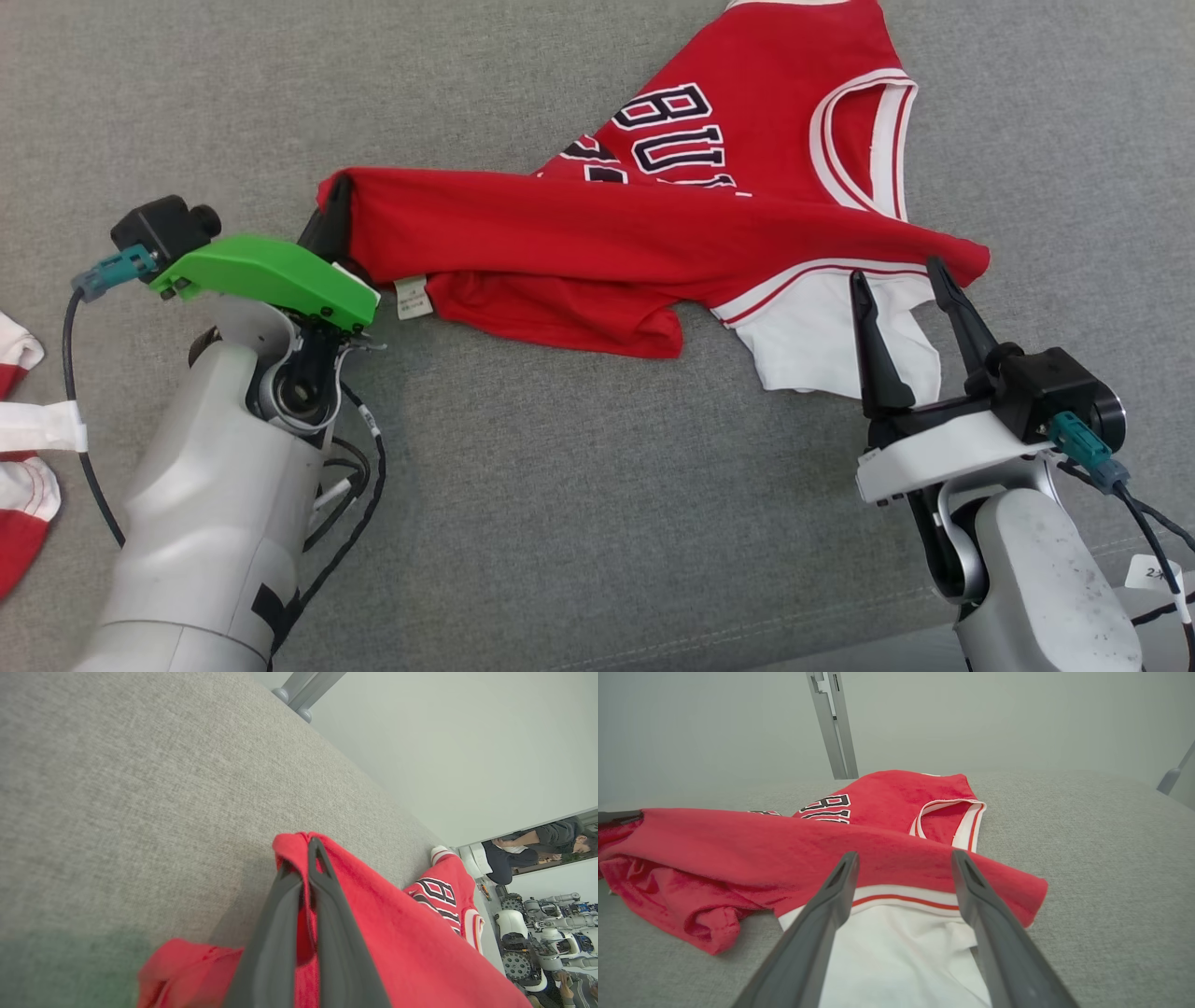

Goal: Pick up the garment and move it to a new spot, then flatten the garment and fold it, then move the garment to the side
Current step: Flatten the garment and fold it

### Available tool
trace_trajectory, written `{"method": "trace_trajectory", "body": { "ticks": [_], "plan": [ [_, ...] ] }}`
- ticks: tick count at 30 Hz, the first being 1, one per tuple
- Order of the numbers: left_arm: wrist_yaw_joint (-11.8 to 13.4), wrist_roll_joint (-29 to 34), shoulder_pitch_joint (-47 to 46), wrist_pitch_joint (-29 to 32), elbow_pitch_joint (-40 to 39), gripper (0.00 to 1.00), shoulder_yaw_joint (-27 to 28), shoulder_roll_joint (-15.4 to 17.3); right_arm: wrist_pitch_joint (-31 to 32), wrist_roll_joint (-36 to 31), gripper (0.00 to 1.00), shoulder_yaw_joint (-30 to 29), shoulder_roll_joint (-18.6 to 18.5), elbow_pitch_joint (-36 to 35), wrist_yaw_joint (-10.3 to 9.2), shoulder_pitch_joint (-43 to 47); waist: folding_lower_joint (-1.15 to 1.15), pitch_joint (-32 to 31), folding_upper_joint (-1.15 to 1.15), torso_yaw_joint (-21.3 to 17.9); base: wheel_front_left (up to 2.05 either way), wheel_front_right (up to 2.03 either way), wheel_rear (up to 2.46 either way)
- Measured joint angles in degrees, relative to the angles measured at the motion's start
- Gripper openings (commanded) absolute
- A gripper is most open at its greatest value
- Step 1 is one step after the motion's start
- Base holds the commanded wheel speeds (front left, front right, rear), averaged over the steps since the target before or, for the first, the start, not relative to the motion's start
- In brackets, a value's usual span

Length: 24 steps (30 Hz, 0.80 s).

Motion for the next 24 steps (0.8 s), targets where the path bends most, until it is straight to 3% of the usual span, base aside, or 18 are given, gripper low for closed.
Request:
{"method": "trace_trajectory", "body": {
  "ticks": [2, 3, 4, 12, 17, 21, 24],
  "plan": [
    [-0.4, 1.0, -1.4, -1.8, 1.0, 0.05, -1.1, 0.2, 0.0, 0.0, 1.00, 0.2, 0.0, 0.1, 0.00, -0.4, 0.00, 0.4, 0.00, 0.0, 0.00, 0.00, 0.00],
    [-0.5, 1.5, -1.8, -2.4, 1.3, 0.87, -1.7, 0.2, 0.0, 0.0, 1.00, 0.2, 0.0, 0.2, 0.00, -0.6, 0.00, 0.5, 0.00, 0.1, 0.00, 0.00, 0.00],
    [-0.5, 2.3, -2.1, -3.2, 1.6, 1.00, -2.4, 0.2, 0.0, 0.0, 1.00, 0.3, 0.0, 0.3, 0.00, -0.8, 0.00, 0.4, 0.00, 0.2, 0.00, 0.00, 0.00],
    [-0.7, 5.8, -1.1, -10.6, 0.1, 1.00, -7.7, 1.3, 0.0, -0.4, 1.00, -0.7, 0.0, 0.8, 0.00, -0.6, 0.00, -2.0, 0.00, 1.9, 0.00, 0.00, 0.00],
    [-0.7, 8.0, 3.6, -12.0, -2.8, 1.00, -8.4, 2.9, 0.3, -0.8, 1.00, -2.3, 0.0, 0.6, 0.00, 1.3, 0.00, -4.6, 0.00, 3.3, 0.00, 0.00, 0.00],
    [-0.7, 14.5, 8.6, -12.3, -8.8, 1.00, -2.9, 4.3, 0.8, -1.0, 1.00, -3.8, 0.0, -0.3, 0.00, 3.1, 0.00, -6.9, 0.00, 4.7, 0.00, 0.00, 0.00],
    [-0.5, 20.9, 15.2, -12.3, -15.1, 1.00, 2.2, 3.3, 1.1, -1.1, 1.00, -5.2, 0.0, -0.9, 0.00, 4.8, 0.00, -8.9, 0.00, 5.6, 0.00, 0.00, 0.00]
  ]
}}
